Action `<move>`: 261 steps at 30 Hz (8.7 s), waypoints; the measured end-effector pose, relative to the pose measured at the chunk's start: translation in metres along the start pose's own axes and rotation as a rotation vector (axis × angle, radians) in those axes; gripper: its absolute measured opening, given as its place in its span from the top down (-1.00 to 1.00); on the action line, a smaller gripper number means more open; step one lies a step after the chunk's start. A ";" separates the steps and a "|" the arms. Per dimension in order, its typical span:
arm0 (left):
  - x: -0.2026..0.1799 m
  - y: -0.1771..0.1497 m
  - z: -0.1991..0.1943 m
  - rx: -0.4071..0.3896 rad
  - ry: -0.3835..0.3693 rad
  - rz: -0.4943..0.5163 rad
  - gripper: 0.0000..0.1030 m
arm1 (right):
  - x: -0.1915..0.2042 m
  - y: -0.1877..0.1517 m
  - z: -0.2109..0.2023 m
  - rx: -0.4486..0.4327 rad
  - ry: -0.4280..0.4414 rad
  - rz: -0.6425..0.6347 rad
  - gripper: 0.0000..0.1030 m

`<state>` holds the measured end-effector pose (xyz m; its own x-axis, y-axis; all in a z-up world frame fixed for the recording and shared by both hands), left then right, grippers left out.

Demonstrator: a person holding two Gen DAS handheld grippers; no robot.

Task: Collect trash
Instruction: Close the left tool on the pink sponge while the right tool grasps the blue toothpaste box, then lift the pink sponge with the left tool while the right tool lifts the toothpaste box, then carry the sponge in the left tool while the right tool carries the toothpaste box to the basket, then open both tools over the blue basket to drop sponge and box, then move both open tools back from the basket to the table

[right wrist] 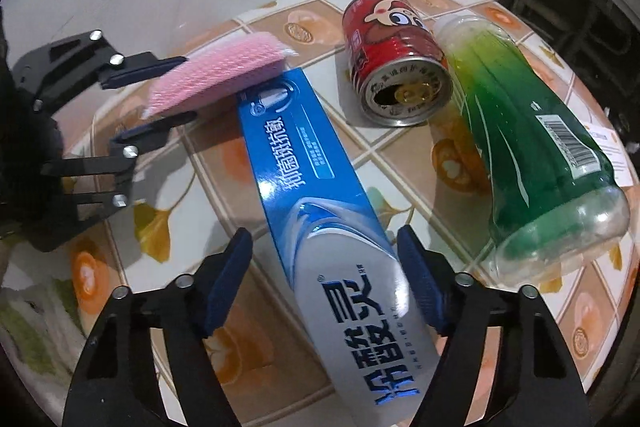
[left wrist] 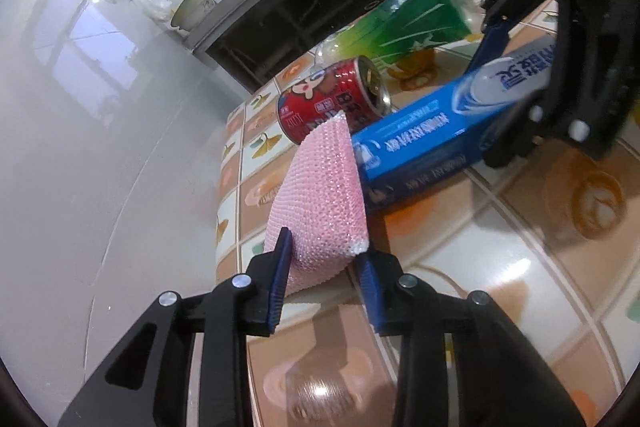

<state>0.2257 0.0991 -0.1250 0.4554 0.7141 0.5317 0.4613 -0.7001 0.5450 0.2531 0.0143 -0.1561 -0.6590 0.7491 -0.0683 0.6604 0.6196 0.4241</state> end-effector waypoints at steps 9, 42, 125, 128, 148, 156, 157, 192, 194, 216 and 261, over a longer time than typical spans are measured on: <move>-0.016 -0.006 -0.039 0.064 -0.148 -0.114 0.39 | 0.007 -0.037 -0.021 0.003 -0.024 0.026 -0.01; -0.062 0.089 -0.027 0.008 -0.972 -0.558 -0.33 | -0.024 -0.189 -0.092 -0.049 -0.098 0.596 -0.05; -0.117 0.014 -0.054 0.162 -0.643 -0.287 -0.54 | -0.011 -0.164 -0.100 -0.116 -0.220 0.604 0.07; -0.114 0.020 -0.059 0.136 -0.647 -0.296 -0.54 | -0.010 -0.164 -0.108 -0.137 -0.223 0.617 0.07; -0.162 0.181 -0.087 -0.044 -0.918 -0.240 -0.54 | -0.089 -0.249 -0.225 -0.328 -0.469 0.930 0.07; -0.270 0.270 -0.095 0.042 -1.115 -0.110 -0.54 | -0.129 -0.360 -0.254 -0.291 -0.626 1.187 0.07; -0.282 0.276 -0.093 0.068 -1.134 -0.101 -0.55 | -0.134 -0.372 -0.252 -0.274 -0.642 1.215 0.07; -0.607 0.360 0.092 0.674 -1.054 -0.124 -0.80 | -0.290 -0.553 -0.072 -0.060 -0.517 1.728 -0.45; -0.601 0.363 0.088 0.655 -1.057 -0.117 -0.80 | -0.282 -0.550 -0.078 -0.076 -0.531 1.718 -0.45; -0.424 0.368 -0.057 0.348 -1.290 -0.222 -0.80 | -0.185 -0.497 -0.155 -0.175 -0.641 1.532 -0.49; -0.012 0.102 -0.066 -0.143 -0.476 -0.699 -0.89 | -0.078 -0.144 -0.178 -0.294 -0.725 0.653 -0.85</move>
<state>0.2168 0.0195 -0.0333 0.3881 0.8817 -0.2684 0.6697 -0.0697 0.7394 0.1456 -0.1751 -0.0511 0.2399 0.9424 -0.2329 0.6339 0.0297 0.7729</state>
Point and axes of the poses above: each gripper's, at about its wrist camera, not at the fingertips, and z roughly the way its jaws point, x to its left, y to its top, the point moved 8 cm from there along z, roughly the way its jaws point, and after that the axes turned 4 degrees about -y, right-handed, at the moved point
